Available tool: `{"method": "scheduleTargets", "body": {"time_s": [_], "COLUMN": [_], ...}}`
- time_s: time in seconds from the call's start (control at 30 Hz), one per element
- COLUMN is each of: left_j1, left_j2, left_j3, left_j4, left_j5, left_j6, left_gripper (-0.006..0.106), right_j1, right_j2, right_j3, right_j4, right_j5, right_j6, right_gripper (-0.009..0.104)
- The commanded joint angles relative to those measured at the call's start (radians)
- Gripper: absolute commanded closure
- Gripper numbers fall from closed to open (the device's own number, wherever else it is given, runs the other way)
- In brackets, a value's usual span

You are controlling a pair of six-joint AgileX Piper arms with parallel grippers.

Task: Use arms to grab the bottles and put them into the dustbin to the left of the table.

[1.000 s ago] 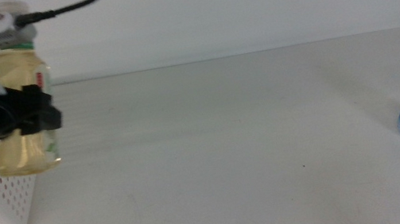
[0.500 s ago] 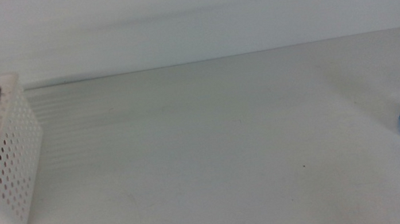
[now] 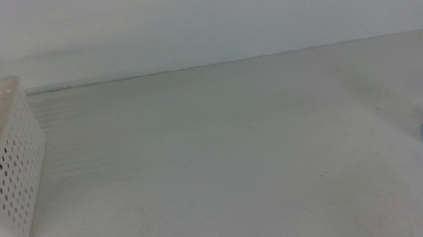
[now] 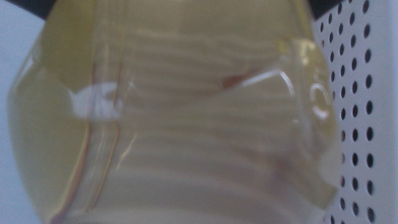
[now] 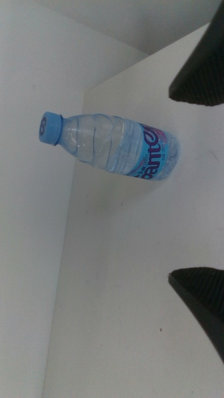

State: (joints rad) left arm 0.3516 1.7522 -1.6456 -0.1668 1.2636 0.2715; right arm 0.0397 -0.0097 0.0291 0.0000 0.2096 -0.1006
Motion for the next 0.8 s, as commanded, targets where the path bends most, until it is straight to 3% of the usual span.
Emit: {"method": "scheduleTargets", "body": {"time_s": [0.0, 0.57, 0.7, 0.73, 0.77], "left_j1": [0.001, 0.0, 0.0, 0.0, 0.0], "left_j2": [-0.021, 0.156, 0.156, 0.156, 0.156], "left_j3": [-0.045, -0.04, -0.039, -0.039, -0.039], "left_j4": [-0.009, 0.025, 0.026, 0.026, 0.026], "left_j5": [-0.039, -0.032, -0.025, -0.023, -0.02], "left_j6": [0.001, 0.001, 0.002, 0.002, 0.002], "left_gripper": [0.105, 0.104, 0.095, 0.091, 0.078], "right_j1": [-0.007, -0.007, -0.007, -0.007, -0.007], "right_j2": [-0.027, -0.027, -0.027, -0.027, -0.027], "right_j3": [-0.009, -0.009, -0.009, -0.009, -0.009], "right_j4": [-0.005, -0.005, -0.005, -0.005, -0.005], "right_j5": [-0.08, -0.08, -0.08, -0.08, -0.08], "right_j6": [-0.004, -0.004, -0.004, -0.004, -0.004], "right_gripper": [0.027, 0.027, 0.027, 0.027, 0.027]}}
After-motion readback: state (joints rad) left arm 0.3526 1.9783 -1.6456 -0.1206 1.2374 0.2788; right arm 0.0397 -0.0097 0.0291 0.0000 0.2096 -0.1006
